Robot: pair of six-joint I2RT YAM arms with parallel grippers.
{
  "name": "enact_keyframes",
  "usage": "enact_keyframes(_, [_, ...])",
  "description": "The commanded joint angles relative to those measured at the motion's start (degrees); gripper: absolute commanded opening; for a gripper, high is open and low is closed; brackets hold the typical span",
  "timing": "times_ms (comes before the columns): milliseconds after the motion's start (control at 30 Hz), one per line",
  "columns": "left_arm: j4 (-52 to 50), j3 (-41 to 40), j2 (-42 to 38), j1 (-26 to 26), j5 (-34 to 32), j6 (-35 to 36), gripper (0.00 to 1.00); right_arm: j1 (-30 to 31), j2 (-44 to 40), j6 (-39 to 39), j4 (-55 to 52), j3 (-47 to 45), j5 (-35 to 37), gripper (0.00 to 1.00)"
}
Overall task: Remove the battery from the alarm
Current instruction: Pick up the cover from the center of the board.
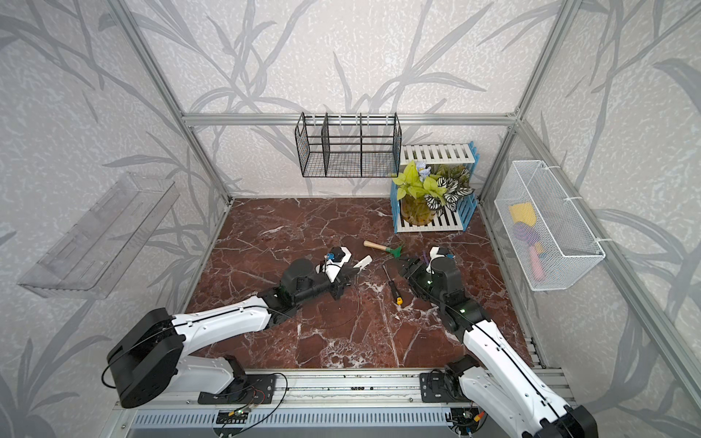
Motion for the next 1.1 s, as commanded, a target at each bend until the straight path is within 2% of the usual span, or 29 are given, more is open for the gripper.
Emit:
enact_keyframes(0, [-3.7,1.3,0.4,-0.2,-19.2,21.5,0.0,0.1,4.2,4.5,17.2,0.6,-12.3,0.68])
enact_keyframes(67, [-1.5,1.3,0.5,-0.3,-19.4,25.7,0.0,0.8,7.2,7.8,21.6,2.3,-13.2,0.65])
enact_keyframes(133, [-1.1,2.5,1.2,-0.3,-19.3,27.9,0.0,1.5,10.2,8.2,20.2,5.7,-13.6,0.64])
enact_keyframes(367, [-1.6,4.6,2.7,-0.8,-17.5,29.0,0.0,5.1,21.0,12.5,14.9,13.8,-12.3,0.57])
enact_keyframes(500, [-1.9,4.8,2.9,-1.1,-17.2,30.0,0.0,6.0,26.5,12.7,4.9,20.7,-12.1,0.53])
enact_keyframes(633, [-2.4,4.6,3.0,-1.2,-16.4,30.9,0.0,6.9,30.2,13.0,3.9,24.0,-12.5,0.45])
enact_keyframes(800, [-3.0,4.8,3.1,-1.3,-16.9,31.3,0.0,7.5,33.0,12.3,-0.6,26.0,-13.7,0.24])
enact_keyframes(967, [-4.9,4.9,3.6,-1.4,-17.0,32.8,0.0,7.6,33.7,12.0,-1.2,26.5,-14.8,0.07])
enact_keyframes(1000, [-5.0,4.8,3.5,-1.4,-17.0,33.0,0.04,7.6,33.9,11.9,-1.5,26.6,-14.8,0.05])
enact_keyframes(1067, [-6.1,4.4,2.9,-1.4,-16.5,33.9,0.32,7.5,33.7,12.4,-1.0,26.1,-14.8,0.0])
